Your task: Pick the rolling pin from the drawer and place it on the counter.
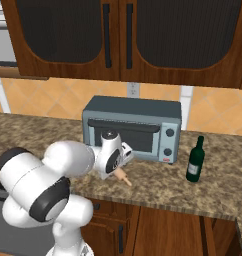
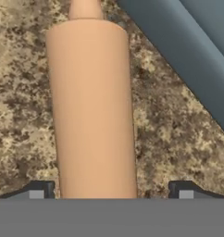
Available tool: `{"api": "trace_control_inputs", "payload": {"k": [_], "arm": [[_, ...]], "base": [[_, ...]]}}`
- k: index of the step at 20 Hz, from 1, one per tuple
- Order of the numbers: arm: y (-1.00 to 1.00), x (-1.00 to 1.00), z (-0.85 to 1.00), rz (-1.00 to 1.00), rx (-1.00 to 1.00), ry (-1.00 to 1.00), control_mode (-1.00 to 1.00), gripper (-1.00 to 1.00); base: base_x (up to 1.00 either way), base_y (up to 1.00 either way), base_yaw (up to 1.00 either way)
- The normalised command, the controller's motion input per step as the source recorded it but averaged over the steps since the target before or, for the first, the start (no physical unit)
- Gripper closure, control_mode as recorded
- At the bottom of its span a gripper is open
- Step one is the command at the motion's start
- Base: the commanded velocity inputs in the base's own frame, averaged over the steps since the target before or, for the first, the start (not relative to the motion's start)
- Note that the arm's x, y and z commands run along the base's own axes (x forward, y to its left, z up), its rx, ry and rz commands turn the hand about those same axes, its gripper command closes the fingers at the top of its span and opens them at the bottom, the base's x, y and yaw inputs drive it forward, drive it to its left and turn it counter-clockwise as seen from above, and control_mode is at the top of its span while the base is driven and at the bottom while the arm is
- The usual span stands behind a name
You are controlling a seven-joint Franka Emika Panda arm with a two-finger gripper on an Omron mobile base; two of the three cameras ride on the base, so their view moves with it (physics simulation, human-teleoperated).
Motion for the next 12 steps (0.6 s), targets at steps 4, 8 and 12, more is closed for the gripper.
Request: {"api": "trace_control_inputs", "payload": {"k": [4, 8, 12], "arm": [[-0.03, -0.22, 0.41, 0.00, 0.00, -0.09, -1.00, -1.00], [-0.31, -0.20, 0.66, -0.02, 0.10, -0.07, -1.00, -1.00], [-0.47, -0.34, 0.79, -0.12, 0.11, -0.01, -1.00, -1.00]], "base": [[0.00, 0.00, 0.00], [0.00, 0.00, 0.00], [0.00, 0.00, 0.00]]}}
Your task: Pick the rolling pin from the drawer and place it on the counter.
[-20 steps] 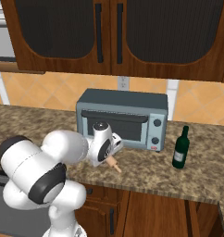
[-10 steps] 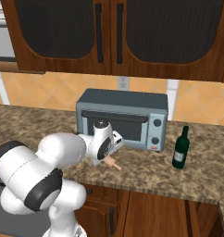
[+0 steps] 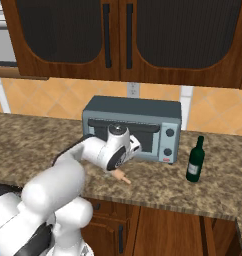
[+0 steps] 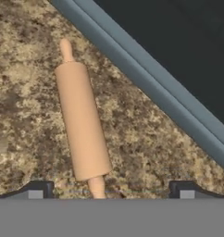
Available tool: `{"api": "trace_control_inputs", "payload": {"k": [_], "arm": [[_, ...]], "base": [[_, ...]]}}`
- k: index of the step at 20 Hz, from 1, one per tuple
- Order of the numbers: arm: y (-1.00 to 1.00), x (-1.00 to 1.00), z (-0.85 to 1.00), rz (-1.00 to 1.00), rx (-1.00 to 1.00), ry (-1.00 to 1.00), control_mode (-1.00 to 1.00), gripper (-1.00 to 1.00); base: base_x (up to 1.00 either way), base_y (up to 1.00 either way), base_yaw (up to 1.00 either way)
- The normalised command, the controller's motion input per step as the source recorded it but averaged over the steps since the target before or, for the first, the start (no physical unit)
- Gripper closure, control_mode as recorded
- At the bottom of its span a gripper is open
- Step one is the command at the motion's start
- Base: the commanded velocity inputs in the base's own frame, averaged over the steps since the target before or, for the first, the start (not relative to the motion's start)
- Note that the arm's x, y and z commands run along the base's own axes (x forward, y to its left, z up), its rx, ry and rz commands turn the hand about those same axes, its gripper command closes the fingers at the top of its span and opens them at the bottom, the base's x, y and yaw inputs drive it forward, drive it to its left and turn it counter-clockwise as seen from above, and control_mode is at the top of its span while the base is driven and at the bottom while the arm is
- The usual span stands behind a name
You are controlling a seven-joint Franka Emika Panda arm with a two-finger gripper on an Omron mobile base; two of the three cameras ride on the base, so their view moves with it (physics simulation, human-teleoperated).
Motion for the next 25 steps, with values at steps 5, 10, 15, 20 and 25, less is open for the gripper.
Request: {"api": "trace_control_inputs", "payload": {"k": [5, 10, 15, 20, 25], "arm": [[-0.51, -0.68, 0.60, -0.21, 0.01, 0.00, -1.00, -1.00], [-0.32, -0.99, 0.68, -0.21, 0.00, -0.06, -1.00, -1.00], [0.20, -1.00, 0.48, -0.15, 0.01, -0.13, -1.00, -1.00], [0.76, -0.90, 0.19, 0.00, -0.05, -0.14, -1.00, -1.00], [0.29, -0.40, -0.06, 0.00, 0.00, 0.00, -1.00, -1.00]], "base": [[0.00, 0.00, 0.00], [0.00, 0.00, 0.00], [0.00, 0.00, 0.00], [0.00, 0.00, 0.00], [0.00, 0.00, 0.00]]}}
